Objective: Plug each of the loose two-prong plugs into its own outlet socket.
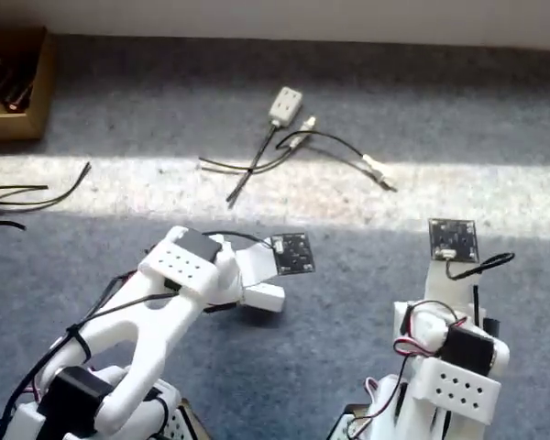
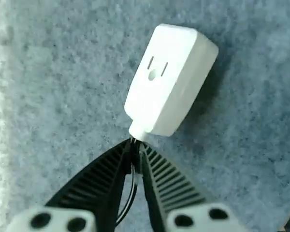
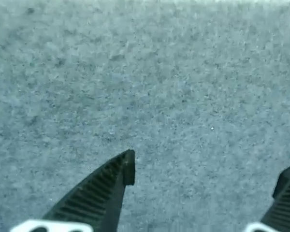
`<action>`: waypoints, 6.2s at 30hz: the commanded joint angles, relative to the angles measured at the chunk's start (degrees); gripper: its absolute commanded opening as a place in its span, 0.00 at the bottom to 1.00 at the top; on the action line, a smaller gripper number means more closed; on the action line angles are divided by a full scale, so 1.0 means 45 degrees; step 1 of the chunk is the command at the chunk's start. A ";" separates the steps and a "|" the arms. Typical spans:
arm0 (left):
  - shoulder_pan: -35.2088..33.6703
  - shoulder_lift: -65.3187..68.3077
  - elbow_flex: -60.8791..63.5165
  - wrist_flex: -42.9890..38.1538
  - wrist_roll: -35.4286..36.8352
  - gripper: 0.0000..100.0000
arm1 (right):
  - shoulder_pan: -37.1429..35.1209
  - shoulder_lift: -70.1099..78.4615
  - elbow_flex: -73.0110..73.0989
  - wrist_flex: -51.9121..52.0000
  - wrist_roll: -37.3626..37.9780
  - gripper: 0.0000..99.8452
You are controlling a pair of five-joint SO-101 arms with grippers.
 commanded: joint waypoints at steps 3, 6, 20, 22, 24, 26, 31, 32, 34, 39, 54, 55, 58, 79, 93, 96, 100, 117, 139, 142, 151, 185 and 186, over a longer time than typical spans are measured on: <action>0.0322 -0.0459 0.1455 -0.2716 -0.0098 0.00 | 0.1846 0.0264 -0.0459 0.0029 0.0117 0.43; 0.0010 -0.0459 0.2315 -0.3516 -0.1192 0.01 | 0.1885 0.0264 -0.0440 0.0029 0.0156 0.43; -0.2276 -0.0615 0.1885 -0.3829 -0.1563 0.01 | 0.0264 0.0303 -0.0440 0.0205 0.0156 0.43; -0.2725 -0.0615 0.1260 -0.3829 -0.1543 0.01 | 0.0166 0.0303 -0.0440 0.0264 0.0156 0.43; -0.2940 -0.0596 0.0752 -0.3888 -0.1563 0.01 | 0.0186 0.0303 -0.0440 0.0264 0.0156 0.43; -0.2979 -0.0596 0.0264 -0.3907 -0.1563 0.01 | 0.0186 0.0303 -0.0440 0.0283 0.0156 0.43; -0.2100 -0.0596 -0.0459 -0.1680 -0.1582 0.00 | 0.0225 0.0303 -0.0440 0.0303 0.0156 0.43; -0.1768 -0.0596 -0.0596 -0.0547 -0.1582 0.00 | 0.0225 0.0303 -0.0440 0.0303 0.0156 0.43; -0.1241 -0.0615 -0.0967 0.1446 -0.1582 0.00 | 0.0205 0.0303 -0.0440 0.0303 0.0156 0.43; -0.0498 -0.0615 -0.2471 0.5646 -0.1602 0.00 | 0.0186 0.0303 -0.0440 0.0303 0.0156 0.43; 0.0068 0.1436 -0.1729 0.4884 -0.1524 0.15 | 0.0205 0.0303 -0.0400 0.0322 0.0156 0.43; 0.0088 0.1495 -0.1768 0.4884 -0.1524 0.16 | 0.0186 0.0303 -0.0400 0.0322 0.0156 0.43; 0.0068 0.1495 -0.2178 0.4923 -0.1524 0.17 | 0.0186 0.0303 -0.0400 0.0322 0.0156 0.43; 0.2647 0.1514 -0.1514 0.6740 -0.1524 0.03 | 0.0166 0.0303 -0.0400 0.0322 0.0176 0.43; 0.2882 0.1514 -0.1534 0.4259 -0.0645 0.03 | 0.0166 0.0283 -0.0420 0.0303 0.0410 0.43; 0.3350 0.1514 -0.1612 0.4259 -0.0098 0.03 | 0.0166 0.0283 -0.0400 0.0303 0.0625 0.43; 0.3683 0.1514 -0.1612 0.4474 0.0156 0.03 | 0.0166 0.0283 -0.0400 0.0303 0.0664 0.43; 0.4855 0.1573 -0.2901 0.6740 0.0899 0.01 | 0.0205 0.0264 -0.0381 0.0322 0.0664 0.43; 0.0342 0.1573 -0.0107 -0.0664 -0.1563 0.03 | 0.0166 0.0264 -0.0361 0.0322 0.0684 0.43; -0.0674 0.1514 -0.1573 -0.0117 -0.1582 0.03 | 0.0166 0.0283 -0.0361 0.0322 0.0684 0.43; 0.0850 -0.0420 -0.2940 0.7131 -0.1426 0.01 | 0.0166 0.0283 -0.0381 0.0322 0.0684 0.43; 0.5070 -0.6984 0.2764 0.5470 -0.1582 0.30 | 0.0147 0.0303 -0.0361 0.0322 0.0684 0.43; 0.5070 -0.6984 0.3116 0.4943 -0.1582 0.30 | 0.0147 0.0303 -0.0361 0.0322 0.0684 0.43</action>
